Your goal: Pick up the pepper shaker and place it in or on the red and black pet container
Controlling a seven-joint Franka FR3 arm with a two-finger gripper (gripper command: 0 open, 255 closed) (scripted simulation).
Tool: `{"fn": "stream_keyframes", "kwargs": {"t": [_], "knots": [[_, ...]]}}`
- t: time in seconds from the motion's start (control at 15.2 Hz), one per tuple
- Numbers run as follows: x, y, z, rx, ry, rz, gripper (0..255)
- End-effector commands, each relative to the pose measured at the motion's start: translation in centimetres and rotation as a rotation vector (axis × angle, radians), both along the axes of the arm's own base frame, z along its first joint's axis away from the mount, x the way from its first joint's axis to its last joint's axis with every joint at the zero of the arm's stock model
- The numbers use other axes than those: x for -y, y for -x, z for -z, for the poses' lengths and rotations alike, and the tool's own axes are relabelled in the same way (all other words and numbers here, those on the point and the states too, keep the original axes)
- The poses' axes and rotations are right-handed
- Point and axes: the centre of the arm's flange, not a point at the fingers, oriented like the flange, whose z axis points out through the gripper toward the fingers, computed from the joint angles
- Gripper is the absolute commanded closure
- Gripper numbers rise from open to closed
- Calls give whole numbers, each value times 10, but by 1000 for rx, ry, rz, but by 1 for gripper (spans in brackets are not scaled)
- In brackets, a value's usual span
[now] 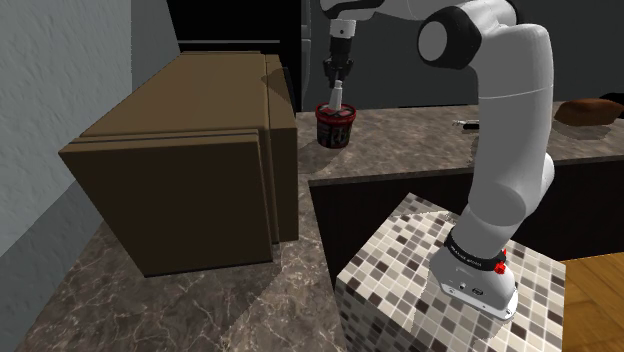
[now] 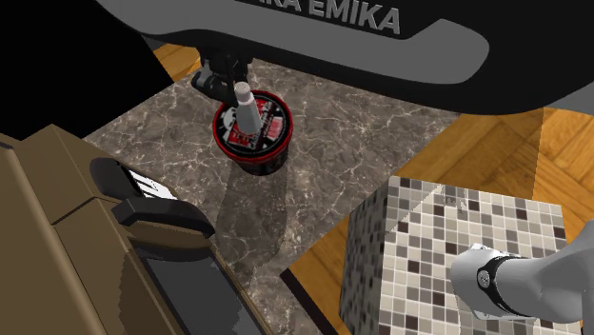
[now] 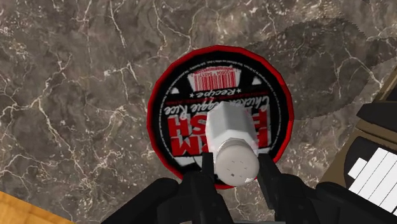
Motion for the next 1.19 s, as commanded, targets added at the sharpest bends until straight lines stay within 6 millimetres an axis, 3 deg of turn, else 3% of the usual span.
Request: {"fn": "stream_keyframes", "kwargs": {"t": [0.0,0.33,0.59,1.12], "knots": [[0,0,3,-6,-2,0,0],[0,0,3,-6,-2,0,0],[3,-1,-47,-6,-2,0,0],[3,-1,-47,-6,-2,0,0]]}}
